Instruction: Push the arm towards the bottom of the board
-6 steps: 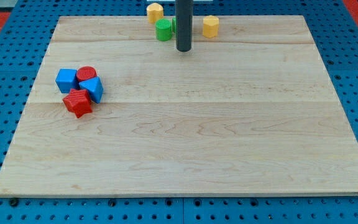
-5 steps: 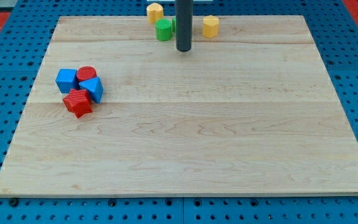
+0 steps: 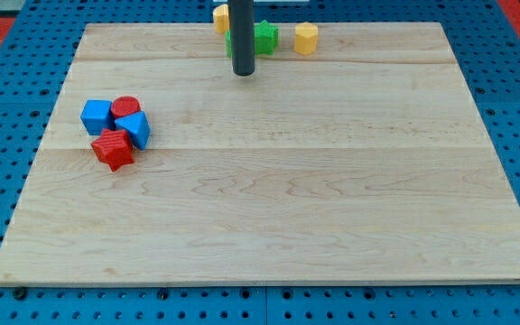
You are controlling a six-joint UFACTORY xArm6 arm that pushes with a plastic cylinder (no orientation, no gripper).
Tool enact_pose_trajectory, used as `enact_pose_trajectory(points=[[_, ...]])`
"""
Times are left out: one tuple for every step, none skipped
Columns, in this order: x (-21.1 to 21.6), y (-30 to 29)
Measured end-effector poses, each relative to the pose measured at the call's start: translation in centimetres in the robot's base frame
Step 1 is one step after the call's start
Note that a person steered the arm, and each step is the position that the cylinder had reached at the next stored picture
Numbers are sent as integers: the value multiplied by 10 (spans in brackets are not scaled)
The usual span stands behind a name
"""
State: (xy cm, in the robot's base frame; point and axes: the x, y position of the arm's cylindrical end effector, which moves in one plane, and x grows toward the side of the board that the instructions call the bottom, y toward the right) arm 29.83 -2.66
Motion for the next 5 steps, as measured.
enact_pose_trajectory(points=[[0,0],[17,-1],[116,4],[189,-35],[205,-84]])
